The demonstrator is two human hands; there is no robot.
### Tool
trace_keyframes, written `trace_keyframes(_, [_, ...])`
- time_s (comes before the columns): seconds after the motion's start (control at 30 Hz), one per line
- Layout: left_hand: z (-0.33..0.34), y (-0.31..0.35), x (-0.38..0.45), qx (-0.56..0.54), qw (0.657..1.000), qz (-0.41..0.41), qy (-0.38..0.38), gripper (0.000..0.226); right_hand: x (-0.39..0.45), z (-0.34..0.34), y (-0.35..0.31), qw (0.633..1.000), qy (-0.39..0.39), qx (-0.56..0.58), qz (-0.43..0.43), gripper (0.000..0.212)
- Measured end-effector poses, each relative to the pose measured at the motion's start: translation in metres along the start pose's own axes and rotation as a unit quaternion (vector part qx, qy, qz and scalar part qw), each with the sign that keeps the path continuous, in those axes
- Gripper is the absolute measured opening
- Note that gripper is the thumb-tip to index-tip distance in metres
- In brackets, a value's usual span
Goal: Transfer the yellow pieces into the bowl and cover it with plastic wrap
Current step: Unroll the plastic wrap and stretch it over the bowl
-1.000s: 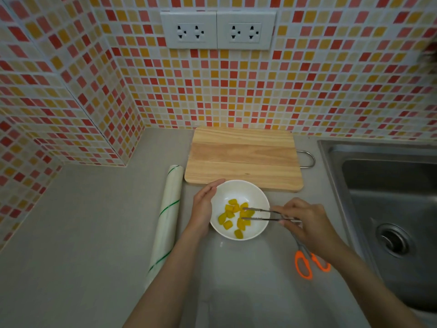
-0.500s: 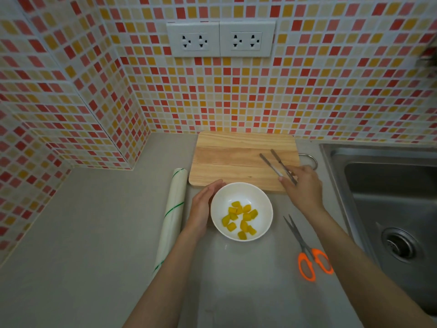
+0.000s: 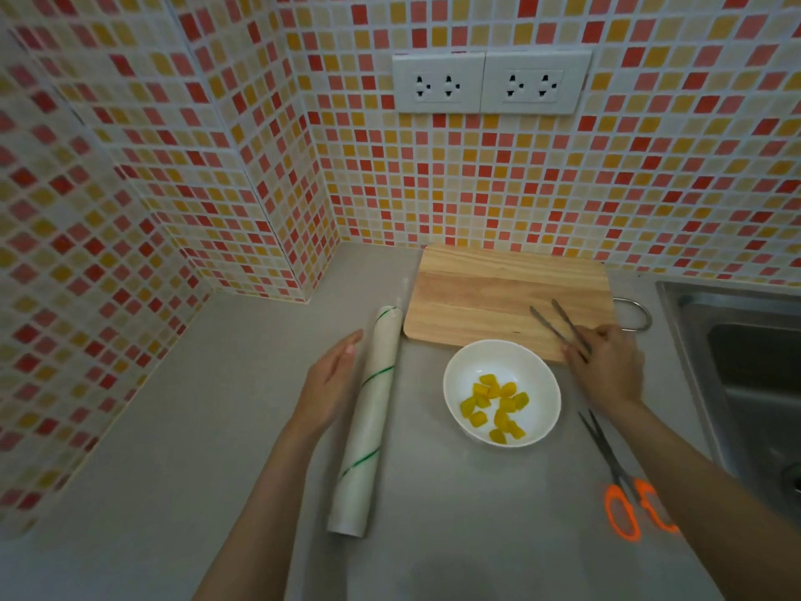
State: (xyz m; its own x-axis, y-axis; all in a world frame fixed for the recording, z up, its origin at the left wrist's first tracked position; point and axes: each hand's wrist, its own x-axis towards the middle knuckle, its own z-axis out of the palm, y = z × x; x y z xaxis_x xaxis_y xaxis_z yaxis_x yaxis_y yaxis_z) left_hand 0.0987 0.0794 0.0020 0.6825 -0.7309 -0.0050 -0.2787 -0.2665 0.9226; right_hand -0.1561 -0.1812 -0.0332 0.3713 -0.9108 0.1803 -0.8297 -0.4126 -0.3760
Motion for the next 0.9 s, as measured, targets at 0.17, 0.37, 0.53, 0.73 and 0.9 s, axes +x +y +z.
trace_keyframes(0.17, [-0.005, -0.028, -0.030, 0.118, 0.989, -0.066, -0.051, 0.047, -0.006, -0.015, -0.033, 0.999, -0.002, 0.037, 0.011, 0.060])
trace_keyframes(0.37, [0.006, -0.035, -0.040, 0.150, 0.976, -0.109, -0.113, 0.053, -0.093, -0.027, -0.163, 0.920, -0.085, 0.326, -0.199, 0.043])
trace_keyframes(0.53, [0.012, -0.025, -0.045, 0.139, 0.975, -0.120, -0.125, 0.053, -0.125, 0.027, -0.214, 0.902, -0.285, 0.321, -0.037, 0.032])
trace_keyframes(0.73, [0.019, -0.007, -0.059, -0.007, 0.985, -0.123, -0.123, 0.047, -0.123, 0.033, -0.221, 0.863, -0.239, 0.422, 0.141, 0.036])
trace_keyframes(0.9, [0.020, 0.008, -0.054, -0.060, 0.994, -0.070, -0.054, 0.087, -0.115, 0.027, -0.220, 0.805, -0.174, 0.529, 0.205, 0.016])
